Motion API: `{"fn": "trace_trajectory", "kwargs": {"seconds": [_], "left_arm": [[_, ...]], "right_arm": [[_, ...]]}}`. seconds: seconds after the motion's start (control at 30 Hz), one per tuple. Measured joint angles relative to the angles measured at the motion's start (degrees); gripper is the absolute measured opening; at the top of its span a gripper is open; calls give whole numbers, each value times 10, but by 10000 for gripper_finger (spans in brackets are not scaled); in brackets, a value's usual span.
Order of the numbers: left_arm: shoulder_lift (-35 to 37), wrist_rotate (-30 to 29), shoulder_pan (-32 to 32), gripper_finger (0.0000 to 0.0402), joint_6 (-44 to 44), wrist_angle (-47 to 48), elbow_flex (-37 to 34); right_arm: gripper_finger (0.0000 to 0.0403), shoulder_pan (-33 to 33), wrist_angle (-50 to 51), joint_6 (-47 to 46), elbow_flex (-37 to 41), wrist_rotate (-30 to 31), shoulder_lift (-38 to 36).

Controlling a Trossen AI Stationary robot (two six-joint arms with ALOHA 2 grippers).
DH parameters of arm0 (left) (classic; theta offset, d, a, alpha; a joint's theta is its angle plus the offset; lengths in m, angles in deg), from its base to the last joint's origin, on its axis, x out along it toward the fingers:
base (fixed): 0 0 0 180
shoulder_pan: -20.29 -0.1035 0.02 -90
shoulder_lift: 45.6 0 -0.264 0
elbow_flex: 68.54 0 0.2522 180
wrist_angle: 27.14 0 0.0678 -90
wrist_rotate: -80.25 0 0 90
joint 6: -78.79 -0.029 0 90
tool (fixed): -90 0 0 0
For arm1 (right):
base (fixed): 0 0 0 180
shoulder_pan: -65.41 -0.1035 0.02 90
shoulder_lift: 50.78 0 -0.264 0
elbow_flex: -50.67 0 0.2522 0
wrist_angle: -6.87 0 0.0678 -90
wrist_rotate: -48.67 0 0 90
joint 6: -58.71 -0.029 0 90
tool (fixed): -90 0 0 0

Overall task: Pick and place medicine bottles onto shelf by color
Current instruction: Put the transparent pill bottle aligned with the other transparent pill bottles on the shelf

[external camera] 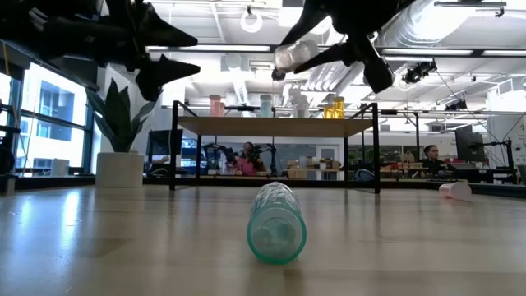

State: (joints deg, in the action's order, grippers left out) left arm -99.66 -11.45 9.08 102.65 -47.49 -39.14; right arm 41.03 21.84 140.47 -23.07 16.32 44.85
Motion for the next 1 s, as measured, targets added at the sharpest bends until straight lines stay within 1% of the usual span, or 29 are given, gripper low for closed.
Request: {"fn": "trace_trajectory", "kwargs": {"seconds": [0.13,0.27,0.4,0.5,0.77,0.9,1.0], "left_arm": [[-37,11,0,243,2,-36,6],[-83,44,4,243,15,-36,40],[-151,50,23,243,0,-34,83],[-201,51,37,243,-14,-36,122],[-317,52,63,243,-6,-35,216],[-350,51,72,243,-1,-35,246],[-361,28,80,243,-2,-35,259]], "right_arm": [[127,1,-4,41,0,7,0],[127,7,-31,88,0,6,0],[127,14,-64,112,0,6,0],[127,16,-68,113,0,6,0],[127,16,-70,113,0,-9,0],[127,15,-70,113,0,-9,0],[127,14,-70,113,0,-9,0]]}}
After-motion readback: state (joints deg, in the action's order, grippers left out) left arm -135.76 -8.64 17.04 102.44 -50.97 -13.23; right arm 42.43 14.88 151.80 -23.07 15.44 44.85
